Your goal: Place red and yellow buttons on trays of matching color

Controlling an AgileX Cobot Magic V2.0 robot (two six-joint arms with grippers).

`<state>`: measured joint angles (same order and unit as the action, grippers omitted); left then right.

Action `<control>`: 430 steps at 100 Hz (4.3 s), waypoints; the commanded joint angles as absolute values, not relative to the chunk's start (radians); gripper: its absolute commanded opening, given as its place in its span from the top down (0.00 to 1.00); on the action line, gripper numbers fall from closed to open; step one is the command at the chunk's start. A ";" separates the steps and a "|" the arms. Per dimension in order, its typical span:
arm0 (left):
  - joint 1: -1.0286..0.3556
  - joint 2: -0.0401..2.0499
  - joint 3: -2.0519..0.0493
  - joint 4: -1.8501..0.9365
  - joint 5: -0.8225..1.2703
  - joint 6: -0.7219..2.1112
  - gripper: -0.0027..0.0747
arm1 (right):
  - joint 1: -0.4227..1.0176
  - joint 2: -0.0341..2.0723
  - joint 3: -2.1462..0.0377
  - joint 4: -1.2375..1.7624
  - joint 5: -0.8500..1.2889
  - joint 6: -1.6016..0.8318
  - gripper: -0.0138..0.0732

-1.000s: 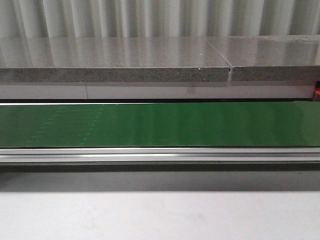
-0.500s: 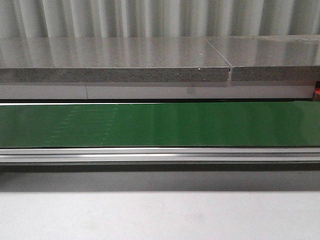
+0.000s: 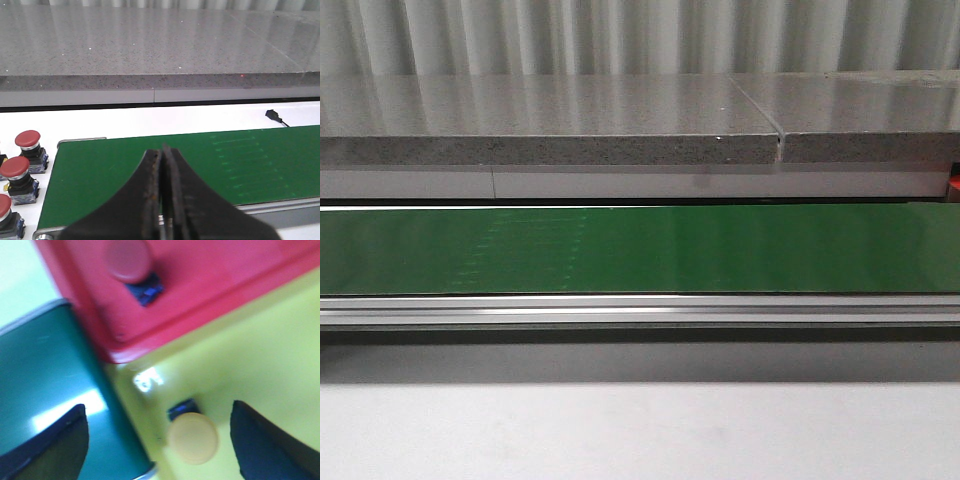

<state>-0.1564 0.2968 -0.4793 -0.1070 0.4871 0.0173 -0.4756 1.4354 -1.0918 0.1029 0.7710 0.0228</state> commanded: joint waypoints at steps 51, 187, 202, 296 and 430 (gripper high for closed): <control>-0.163 0.305 -0.504 -0.120 0.406 0.016 0.99 | -0.101 1.149 -1.115 0.113 0.811 -0.078 0.18; -0.163 0.305 -0.504 -0.120 0.409 0.016 0.85 | -0.099 0.747 -0.856 0.113 0.766 -0.086 0.92; -0.163 0.305 -0.504 -0.120 0.409 0.016 0.42 | -0.099 0.747 -0.856 0.113 0.766 -0.086 0.92; 0.129 0.834 -0.733 0.117 0.448 -0.513 0.12 | -0.099 0.747 -0.856 0.113 0.766 -0.086 0.92; 0.380 1.643 -0.966 0.049 0.433 -0.483 0.12 | -0.099 0.747 -0.856 0.113 0.766 -0.086 0.92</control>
